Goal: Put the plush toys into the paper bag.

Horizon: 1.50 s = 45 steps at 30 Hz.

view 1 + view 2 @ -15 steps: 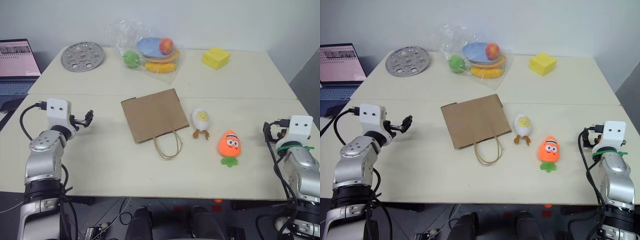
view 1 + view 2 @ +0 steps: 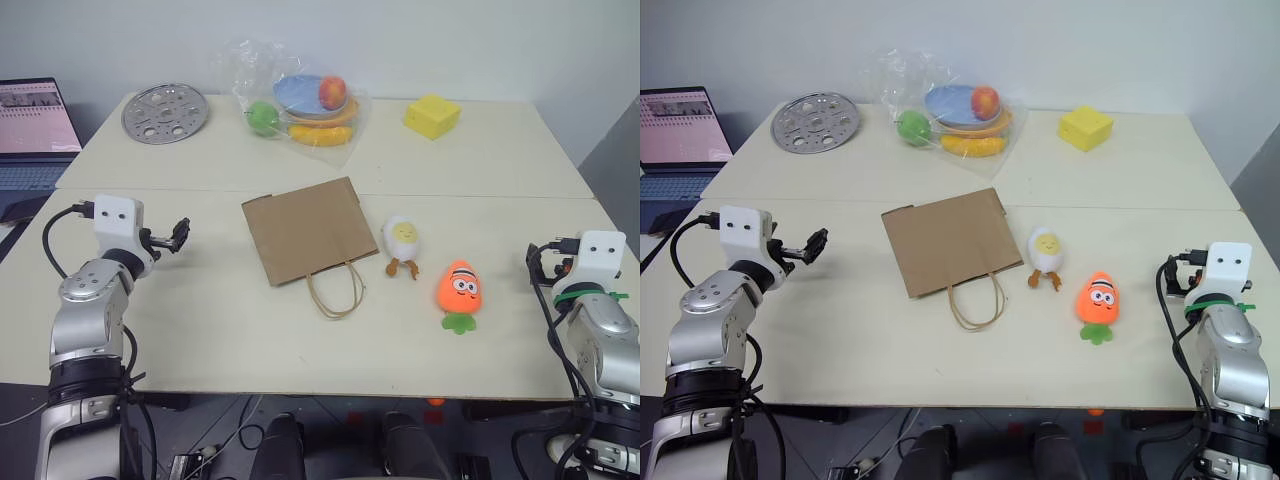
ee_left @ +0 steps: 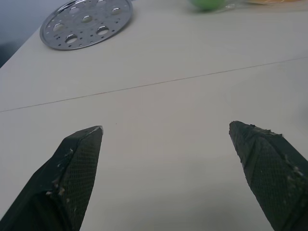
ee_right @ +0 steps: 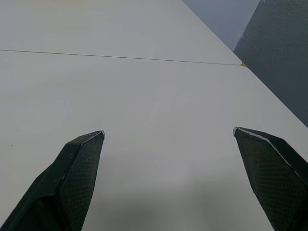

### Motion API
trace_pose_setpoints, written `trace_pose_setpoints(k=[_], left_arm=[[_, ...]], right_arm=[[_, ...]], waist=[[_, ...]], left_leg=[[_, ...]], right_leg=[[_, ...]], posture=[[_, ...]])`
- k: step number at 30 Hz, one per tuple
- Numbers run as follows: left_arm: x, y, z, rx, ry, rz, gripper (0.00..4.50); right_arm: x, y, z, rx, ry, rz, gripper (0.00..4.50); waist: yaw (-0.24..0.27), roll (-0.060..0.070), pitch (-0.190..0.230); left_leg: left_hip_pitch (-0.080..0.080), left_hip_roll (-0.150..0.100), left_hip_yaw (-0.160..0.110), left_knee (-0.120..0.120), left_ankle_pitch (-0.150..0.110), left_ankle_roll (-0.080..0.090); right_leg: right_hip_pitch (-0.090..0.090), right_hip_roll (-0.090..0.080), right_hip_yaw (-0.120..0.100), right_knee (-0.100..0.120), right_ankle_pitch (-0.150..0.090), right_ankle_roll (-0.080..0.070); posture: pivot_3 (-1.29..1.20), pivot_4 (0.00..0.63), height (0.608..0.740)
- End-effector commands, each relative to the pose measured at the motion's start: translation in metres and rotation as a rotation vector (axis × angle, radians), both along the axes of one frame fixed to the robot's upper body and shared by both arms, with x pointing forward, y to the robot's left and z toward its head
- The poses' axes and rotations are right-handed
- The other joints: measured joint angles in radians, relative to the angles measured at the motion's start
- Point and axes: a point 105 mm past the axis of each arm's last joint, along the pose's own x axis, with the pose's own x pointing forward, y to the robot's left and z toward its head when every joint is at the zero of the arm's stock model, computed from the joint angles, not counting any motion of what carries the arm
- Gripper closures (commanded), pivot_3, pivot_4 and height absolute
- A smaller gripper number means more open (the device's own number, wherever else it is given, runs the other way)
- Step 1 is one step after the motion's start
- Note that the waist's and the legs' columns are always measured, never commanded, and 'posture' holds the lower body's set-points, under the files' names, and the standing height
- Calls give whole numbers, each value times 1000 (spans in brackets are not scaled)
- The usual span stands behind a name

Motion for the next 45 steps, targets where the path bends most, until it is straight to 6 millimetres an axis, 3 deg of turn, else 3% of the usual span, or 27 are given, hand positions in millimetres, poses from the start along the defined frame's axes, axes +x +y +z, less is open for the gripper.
trace_pose_setpoints(k=[1, 12, 15, 18, 21, 26, 28, 30, 36, 41, 45], left_arm=[[-1, -1, 21, 25, -69, -17, 36], [-3, 3, 20, 36, -62, -16, 36], [-6, -4, 22, 64, -64, -79, 36], [-16, -27, 33, 83, -80, -282, 36], [-37, -64, 44, 132, -67, -589, 36], [-52, -85, 37, 230, 5, -760, 36], [-66, -130, 29, 349, 14, -1021, 36], [-78, -162, 14, 435, 20, -1216, 36], [-73, -182, -23, 590, 11, -1361, 36], [-69, -207, -31, 617, -71, -1437, 36], [-62, -215, -32, 610, -100, -1430, 36]], right_arm=[[-2, -3, 16, -38, -50, -3, 0], [1, -4, 21, -59, -49, 10, 0], [4, 0, 26, -93, -52, 43, 0], [10, 29, 41, -40, -80, 263, 0], [-1, 90, 74, 58, -127, 710, 0], [-15, 108, 85, 27, -90, 895, 0], [-51, 151, 91, 21, 27, 1240, 0], [-86, 177, 92, -21, 127, 1481, 0], [-100, 200, 100, -161, 68, 1556, 0], [-101, 205, 103, -156, 41, 1531, 0], [-100, 205, 105, -143, 38, 1506, 0]], waist=[[0, 0, 0], [0, 0, 0], [-1, 0, 0], [-2, 0, 0], [-5, 1, 1], [-1, 0, 0], [9, 3, 2], [16, 4, 2], [19, 1, 1], [23, 1, 1], [23, 1, 1]], left_leg=[[0, 0, 0, 0, 0, 0], [0, 0, 0, 0, 0, 0], [0, 0, 0, 0, 0, 0], [0, 0, 0, 0, 0, 0], [0, 0, 0, -1, 0, 0], [4, 1, 0, -2, 0, 0], [4, 0, 0, -2, 0, 0], [3, 0, 2, -2, 0, 0], [2, 1, 2, -2, 0, 0], [1, 1, 2, -2, 0, 0], [1, 1, 1, -2, 0, 0]], right_leg=[[0, 0, 0, 0, 0, 0], [0, 0, 0, 0, 0, 0], [0, 0, 0, 0, 0, 0], [0, 0, 0, 0, 0, 0], [0, 0, 0, 0, 0, 0], [5, 0, 0, -4, 0, 0], [6, 0, 0, -6, 0, 0], [6, -1, 1, -10, 0, 0], [7, 1, 1, -15, 0, 0], [7, 0, 0, -15, 0, 0], [7, 0, 0, -15, 0, 0]], posture=[[0, 150, 740], [0, 150, 740], [0, 150, 740], [0, 150, 740], [0, 150, 740], [0, 150, 740], [0, 150, 740], [0, 150, 740], [0, 150, 740], [0, 150, 740], [0, 150, 740]])
